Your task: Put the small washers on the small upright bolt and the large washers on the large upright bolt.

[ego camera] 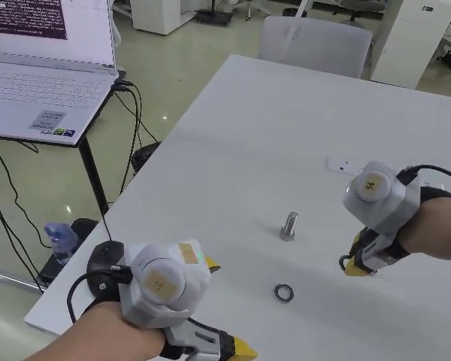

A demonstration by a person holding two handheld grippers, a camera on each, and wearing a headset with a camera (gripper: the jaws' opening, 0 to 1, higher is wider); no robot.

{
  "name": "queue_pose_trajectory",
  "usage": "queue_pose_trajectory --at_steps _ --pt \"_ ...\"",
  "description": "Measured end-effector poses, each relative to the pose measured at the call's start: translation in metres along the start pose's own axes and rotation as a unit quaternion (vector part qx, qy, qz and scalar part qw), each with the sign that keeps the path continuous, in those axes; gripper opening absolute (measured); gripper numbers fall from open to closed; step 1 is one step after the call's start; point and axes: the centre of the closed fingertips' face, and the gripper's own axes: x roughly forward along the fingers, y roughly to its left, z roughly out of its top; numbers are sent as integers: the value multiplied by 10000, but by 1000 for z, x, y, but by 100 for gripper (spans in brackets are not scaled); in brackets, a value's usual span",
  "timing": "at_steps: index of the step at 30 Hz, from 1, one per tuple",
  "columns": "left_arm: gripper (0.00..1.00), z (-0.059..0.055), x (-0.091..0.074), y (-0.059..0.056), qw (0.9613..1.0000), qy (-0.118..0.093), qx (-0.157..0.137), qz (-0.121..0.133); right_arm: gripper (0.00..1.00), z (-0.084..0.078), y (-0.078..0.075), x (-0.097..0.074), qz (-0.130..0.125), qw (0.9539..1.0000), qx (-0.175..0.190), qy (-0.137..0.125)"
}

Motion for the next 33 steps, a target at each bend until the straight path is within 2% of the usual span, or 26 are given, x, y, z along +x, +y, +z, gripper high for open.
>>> queue_pose_trajectory --at_steps 9,16,25,33 --pt "81 -2 0 10 10000 15 4 -10 21 27 -24 -12 -111 9999 -31 -114" --pt "81 -4 1 11 10000 23 -4 -83 21 49 -29 -16 -166 9997 -125 -156" --pt "82 -8 2 16 9999 71 -8 -100 21 72 -43 -6 -181 9995 -186 -164" --pt "82 -12 5 24 9999 129 -34 -110 21 83 -57 4 -195 9995 -227 -123"
